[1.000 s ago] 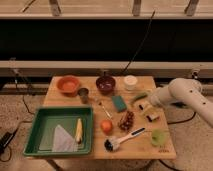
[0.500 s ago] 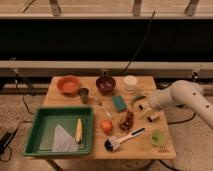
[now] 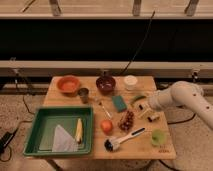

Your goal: Place towel in purple bowl

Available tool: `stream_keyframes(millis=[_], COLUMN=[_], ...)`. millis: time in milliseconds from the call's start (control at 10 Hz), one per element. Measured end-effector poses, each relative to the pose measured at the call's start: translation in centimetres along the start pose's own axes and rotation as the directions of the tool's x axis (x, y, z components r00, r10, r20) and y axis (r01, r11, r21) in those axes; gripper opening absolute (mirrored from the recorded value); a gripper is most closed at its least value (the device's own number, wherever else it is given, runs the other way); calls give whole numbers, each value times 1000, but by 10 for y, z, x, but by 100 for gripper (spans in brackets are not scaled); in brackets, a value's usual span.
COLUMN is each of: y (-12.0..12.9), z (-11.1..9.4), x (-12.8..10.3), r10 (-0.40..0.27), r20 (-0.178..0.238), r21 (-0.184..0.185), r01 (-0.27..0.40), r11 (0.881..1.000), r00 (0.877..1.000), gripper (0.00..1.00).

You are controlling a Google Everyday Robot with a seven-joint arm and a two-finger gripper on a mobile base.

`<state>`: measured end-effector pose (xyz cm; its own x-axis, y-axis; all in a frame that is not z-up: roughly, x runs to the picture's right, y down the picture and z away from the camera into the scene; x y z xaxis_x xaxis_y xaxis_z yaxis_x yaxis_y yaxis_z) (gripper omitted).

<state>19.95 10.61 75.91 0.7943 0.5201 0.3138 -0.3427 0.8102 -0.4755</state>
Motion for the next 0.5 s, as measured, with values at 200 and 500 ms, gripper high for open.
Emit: stream_keyframes(millis=[200,500], y=[16,43], z=[-6,-4], x=[-5,-42], r10=[107,132], r20=[59,145], r21=[9,-9], r01=[-108,-132], r11=[994,991], r00=[992,981], gripper=[80,80])
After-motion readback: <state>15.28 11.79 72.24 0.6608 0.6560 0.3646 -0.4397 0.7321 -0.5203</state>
